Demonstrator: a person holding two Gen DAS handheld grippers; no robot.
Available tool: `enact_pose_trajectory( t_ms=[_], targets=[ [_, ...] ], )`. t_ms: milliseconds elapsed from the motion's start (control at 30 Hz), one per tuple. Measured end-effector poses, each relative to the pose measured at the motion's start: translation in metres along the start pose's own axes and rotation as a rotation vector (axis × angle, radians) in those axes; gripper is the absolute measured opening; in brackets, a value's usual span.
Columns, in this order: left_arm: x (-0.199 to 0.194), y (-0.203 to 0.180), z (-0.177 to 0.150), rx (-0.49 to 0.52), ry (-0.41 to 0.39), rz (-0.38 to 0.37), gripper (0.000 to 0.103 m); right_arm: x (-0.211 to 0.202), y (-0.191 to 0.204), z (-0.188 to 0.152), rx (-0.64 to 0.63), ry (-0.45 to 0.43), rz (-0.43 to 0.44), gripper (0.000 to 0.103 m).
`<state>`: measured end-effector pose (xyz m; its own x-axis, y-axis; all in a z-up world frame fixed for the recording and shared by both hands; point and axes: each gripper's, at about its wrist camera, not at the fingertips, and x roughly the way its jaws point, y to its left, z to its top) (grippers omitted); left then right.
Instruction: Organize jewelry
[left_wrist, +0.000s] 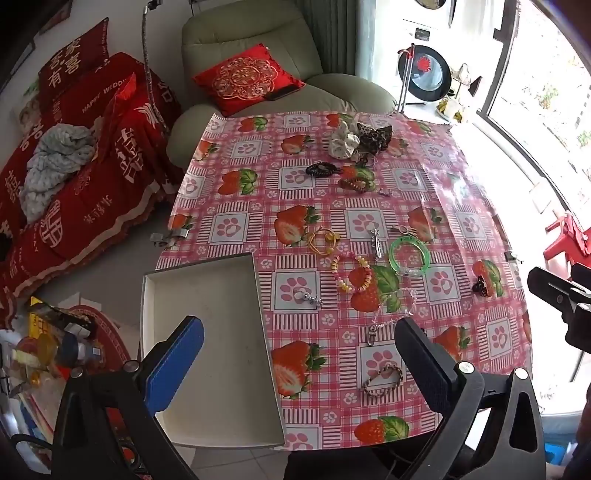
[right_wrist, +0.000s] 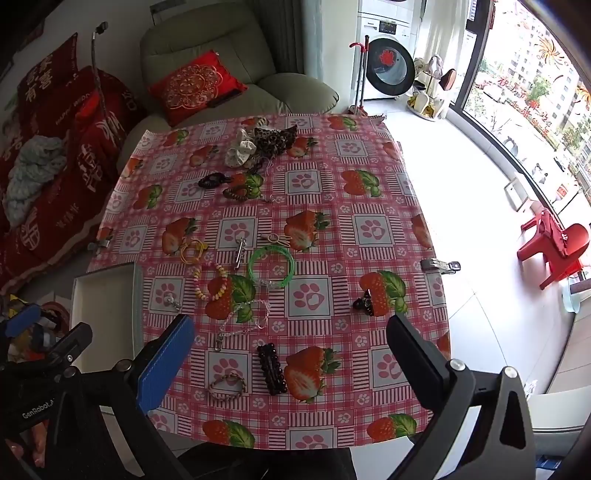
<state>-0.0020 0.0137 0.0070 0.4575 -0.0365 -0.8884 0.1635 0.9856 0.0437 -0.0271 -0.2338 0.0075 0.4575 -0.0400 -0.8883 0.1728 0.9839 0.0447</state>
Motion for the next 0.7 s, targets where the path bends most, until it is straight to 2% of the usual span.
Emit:
enact_pose_trajectory(
  t_ms=[700],
  targets=[
    [0.0002, 0.0008, -0.0001, 0.0, 0.0, -0.001, 0.103, -0.0014, 0.0054, 0.0022, -0.002, -0.001, 0.001, 0.103]
  ],
)
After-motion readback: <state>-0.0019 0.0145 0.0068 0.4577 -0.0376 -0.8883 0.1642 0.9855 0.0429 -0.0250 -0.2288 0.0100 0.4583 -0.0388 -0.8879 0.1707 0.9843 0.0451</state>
